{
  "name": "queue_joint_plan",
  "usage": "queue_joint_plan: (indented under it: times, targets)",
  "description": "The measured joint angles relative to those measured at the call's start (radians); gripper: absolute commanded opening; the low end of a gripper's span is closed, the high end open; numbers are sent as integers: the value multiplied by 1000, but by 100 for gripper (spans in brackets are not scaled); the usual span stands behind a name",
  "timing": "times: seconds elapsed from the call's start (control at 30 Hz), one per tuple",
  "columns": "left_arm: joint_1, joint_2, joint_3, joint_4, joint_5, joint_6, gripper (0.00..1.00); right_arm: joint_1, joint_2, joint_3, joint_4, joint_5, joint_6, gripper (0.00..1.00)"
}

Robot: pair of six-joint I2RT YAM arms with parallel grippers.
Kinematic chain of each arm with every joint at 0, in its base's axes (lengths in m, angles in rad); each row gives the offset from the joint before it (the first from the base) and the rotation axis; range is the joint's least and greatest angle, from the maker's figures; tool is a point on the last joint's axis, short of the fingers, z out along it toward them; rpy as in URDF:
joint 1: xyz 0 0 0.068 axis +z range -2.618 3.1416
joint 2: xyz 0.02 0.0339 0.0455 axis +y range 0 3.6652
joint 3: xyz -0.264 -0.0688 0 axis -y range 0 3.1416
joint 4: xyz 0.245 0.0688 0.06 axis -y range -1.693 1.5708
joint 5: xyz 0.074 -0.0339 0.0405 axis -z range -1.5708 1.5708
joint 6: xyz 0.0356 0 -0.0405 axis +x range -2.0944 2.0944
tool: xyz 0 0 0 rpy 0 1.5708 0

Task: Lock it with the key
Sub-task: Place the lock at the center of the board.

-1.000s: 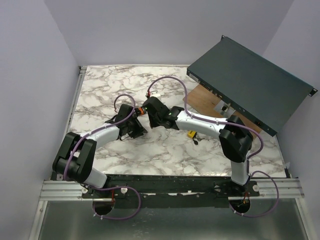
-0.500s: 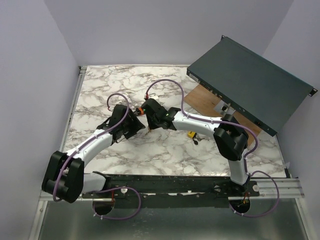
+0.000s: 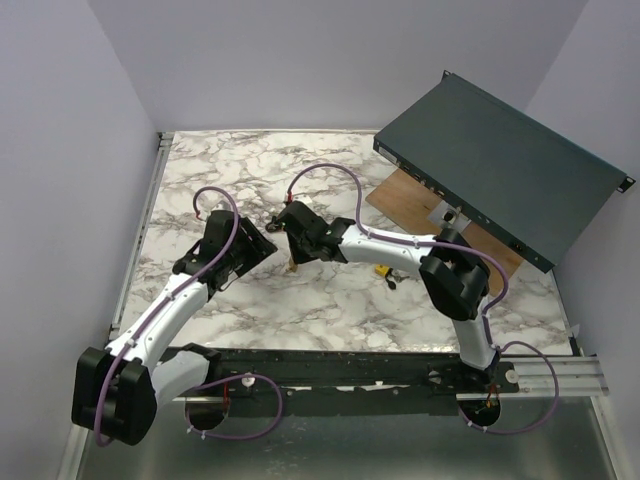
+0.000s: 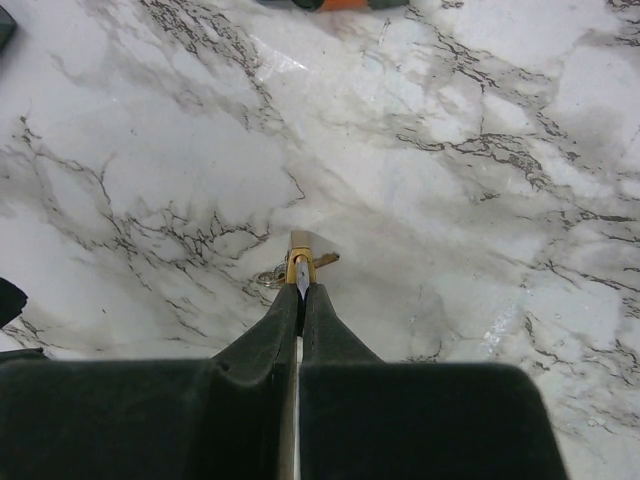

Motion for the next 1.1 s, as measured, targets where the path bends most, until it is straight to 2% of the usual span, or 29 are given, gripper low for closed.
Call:
queue_joint_plan:
  times: [0.1,0.23,0.3,0.73,0.97,1.1]
  targets:
    - [4,-15,1,-10,0,7,59,3,2,0,-1,6,10,3]
    - [6,-26,6,-26,1,15,59,3,8,3,-7,38,13,23]
    - [6,-27,9,-30,1,19,59,3,14,4,-16,64,11,29]
    - [6,-27,22,-42,7,29,59,3,43,0,-40,116,9,35]
    - [7,-32,49,-51,44,50,61,3,-16,-40,-86,196,8,61]
    - [8,-60,71,-54,85,65,63,2,-166,-136,-114,276,42,68]
